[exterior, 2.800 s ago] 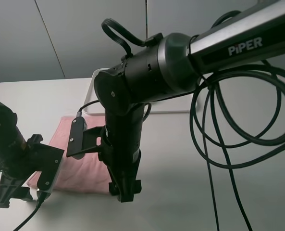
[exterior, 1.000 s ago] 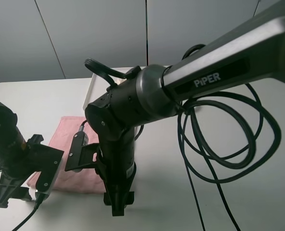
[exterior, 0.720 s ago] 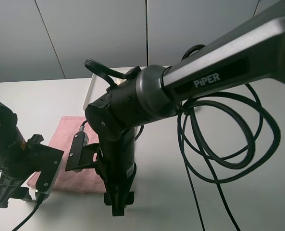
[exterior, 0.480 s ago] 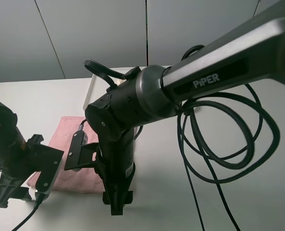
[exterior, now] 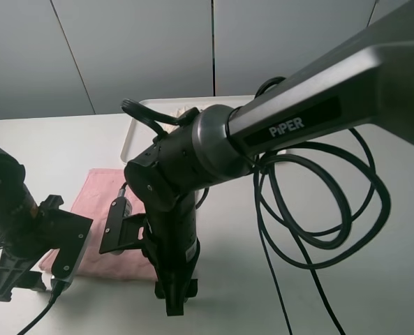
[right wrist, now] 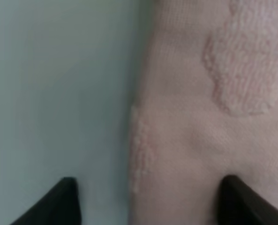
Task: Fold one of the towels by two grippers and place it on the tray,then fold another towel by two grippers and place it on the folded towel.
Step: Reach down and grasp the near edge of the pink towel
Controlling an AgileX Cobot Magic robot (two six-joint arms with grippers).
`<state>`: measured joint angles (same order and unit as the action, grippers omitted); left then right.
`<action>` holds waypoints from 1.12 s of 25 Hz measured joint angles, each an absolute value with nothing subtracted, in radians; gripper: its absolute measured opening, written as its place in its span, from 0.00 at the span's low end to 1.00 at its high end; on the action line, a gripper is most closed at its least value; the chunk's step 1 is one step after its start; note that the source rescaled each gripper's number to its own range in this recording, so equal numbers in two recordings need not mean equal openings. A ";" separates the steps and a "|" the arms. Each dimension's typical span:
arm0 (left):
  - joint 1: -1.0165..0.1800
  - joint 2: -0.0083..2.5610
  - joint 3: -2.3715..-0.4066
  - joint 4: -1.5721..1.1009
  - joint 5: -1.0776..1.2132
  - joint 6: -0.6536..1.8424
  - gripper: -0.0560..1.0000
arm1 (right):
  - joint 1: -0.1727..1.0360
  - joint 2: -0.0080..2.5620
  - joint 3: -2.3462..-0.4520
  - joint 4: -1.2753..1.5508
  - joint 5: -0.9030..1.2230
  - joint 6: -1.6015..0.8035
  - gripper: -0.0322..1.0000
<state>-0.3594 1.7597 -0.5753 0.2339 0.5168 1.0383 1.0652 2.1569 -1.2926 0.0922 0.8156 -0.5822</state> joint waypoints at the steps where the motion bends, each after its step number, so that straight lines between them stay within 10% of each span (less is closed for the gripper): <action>1: -0.359 1.760 -0.575 0.234 0.517 1.038 0.96 | 1.065 2.159 -1.293 0.089 0.811 -0.574 0.61; 9: -0.359 1.760 -0.575 0.234 0.517 1.038 0.96 | 1.065 2.159 -1.293 0.089 0.801 -0.541 0.06; 21: -0.359 1.760 -0.575 0.232 0.496 1.019 0.94 | 1.065 2.159 -1.293 0.089 0.801 -0.536 0.05; 28: -0.359 1.763 -0.575 0.264 0.445 0.961 0.42 | 1.065 2.159 -1.293 0.089 0.801 -0.522 0.05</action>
<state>-0.3594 1.7626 -0.5753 0.2636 0.4446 0.9609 1.0652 2.1588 -1.2926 0.0891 0.8005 -0.5219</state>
